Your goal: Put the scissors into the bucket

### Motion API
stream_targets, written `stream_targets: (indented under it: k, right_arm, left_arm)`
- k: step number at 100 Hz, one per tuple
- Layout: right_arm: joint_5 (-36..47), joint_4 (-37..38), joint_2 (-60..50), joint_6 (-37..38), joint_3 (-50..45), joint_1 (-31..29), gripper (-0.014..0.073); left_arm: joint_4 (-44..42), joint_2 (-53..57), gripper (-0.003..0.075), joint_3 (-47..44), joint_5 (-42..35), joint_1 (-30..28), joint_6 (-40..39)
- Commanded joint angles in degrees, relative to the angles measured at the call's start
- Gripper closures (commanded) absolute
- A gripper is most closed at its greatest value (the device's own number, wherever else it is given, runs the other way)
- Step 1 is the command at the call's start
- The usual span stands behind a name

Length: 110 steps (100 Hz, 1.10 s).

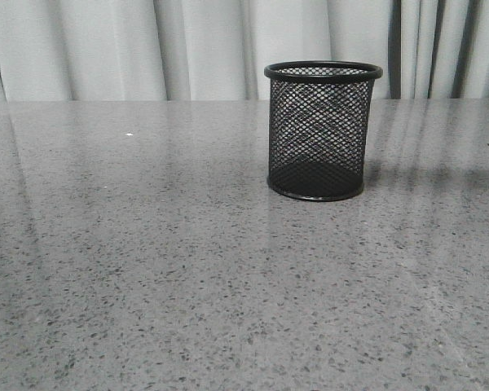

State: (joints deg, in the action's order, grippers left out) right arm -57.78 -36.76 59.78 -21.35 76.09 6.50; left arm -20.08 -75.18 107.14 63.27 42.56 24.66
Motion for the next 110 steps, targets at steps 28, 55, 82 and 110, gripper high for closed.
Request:
stream_targets:
  k: [28, 55, 82, 110]
  right_arm:
    - [-14.9, 7.5, 12.8, 6.0, 15.8, -0.1, 0.0638]
    - [-15.4, 7.7, 17.3, 6.0, 15.8, 1.0, 0.0638]
    - [-15.1, 10.9, 22.3, 5.8, 15.8, 5.2, 0.0638]
    - [-11.6, 12.9, 25.4, 5.8, 15.8, 6.6, 0.0638]
  left_arm:
    - [4.7, 8.3, 0.0283, 1.8, -3.6, -12.2, -1.0]
    - [4.8, 8.9, 0.0283, 1.8, -3.0, -12.6, -1.0]
    - [4.8, 8.8, 0.0283, 1.8, -2.8, -12.6, -1.0]
    - [4.8, 8.8, 0.0283, 1.7, -2.7, -12.6, -1.0]
